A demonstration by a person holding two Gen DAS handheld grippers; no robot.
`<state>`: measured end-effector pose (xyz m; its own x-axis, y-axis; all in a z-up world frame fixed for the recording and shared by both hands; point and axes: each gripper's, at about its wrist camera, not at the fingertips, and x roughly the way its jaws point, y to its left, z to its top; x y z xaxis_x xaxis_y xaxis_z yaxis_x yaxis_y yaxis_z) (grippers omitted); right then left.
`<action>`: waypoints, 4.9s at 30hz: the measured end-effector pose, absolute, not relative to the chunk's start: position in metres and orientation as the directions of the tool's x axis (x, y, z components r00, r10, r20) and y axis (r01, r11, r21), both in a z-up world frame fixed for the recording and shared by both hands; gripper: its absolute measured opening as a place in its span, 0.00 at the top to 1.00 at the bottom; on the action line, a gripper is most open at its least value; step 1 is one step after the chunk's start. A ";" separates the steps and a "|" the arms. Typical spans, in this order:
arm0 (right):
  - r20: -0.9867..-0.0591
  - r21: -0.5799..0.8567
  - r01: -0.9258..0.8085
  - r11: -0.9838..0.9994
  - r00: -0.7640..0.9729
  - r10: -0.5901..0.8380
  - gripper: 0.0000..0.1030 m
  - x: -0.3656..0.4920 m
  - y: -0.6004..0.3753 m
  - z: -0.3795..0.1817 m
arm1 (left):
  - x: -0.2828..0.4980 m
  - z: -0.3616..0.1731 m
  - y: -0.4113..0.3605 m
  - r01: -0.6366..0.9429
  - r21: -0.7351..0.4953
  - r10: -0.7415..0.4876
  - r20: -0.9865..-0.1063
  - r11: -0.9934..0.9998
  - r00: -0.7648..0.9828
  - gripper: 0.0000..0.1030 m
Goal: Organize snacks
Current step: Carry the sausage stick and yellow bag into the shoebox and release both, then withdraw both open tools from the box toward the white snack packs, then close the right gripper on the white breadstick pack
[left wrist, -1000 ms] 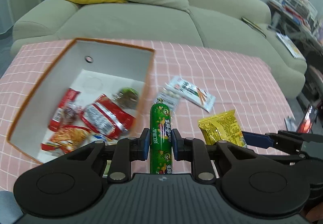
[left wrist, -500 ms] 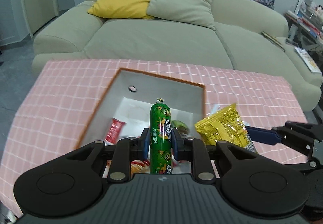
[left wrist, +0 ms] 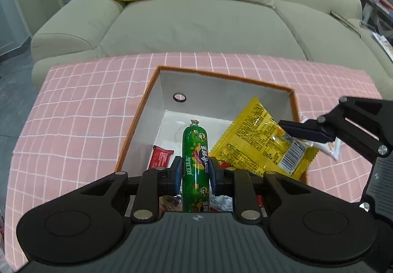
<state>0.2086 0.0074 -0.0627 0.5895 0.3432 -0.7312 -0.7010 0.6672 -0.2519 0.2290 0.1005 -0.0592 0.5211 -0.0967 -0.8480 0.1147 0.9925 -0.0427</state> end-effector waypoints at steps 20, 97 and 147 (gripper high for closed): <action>-0.835 -0.266 -0.741 0.616 0.497 0.238 0.53 0.256 0.025 -0.132 | 0.262 -0.118 0.102 0.119 -0.053 -0.098 -0.906 0.991 0.412 0.77; -0.752 0.076 -0.112 0.991 0.646 0.130 0.18 0.103 -0.241 -0.137 | 0.143 -0.075 -0.066 0.264 -0.123 -0.256 -0.789 0.957 0.558 0.21; -0.750 -0.007 -0.455 0.891 0.591 0.296 0.52 0.264 -0.234 -0.213 | 0.227 -0.161 -0.121 0.312 0.147 -0.046 -0.844 0.939 0.535 1.00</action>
<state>0.2643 -0.2336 -0.2132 0.5912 0.2963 -0.7501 -0.4548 0.8906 -0.0067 0.2269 -0.1215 -0.1610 0.5351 -0.0460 -0.8435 0.3121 0.9386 0.1468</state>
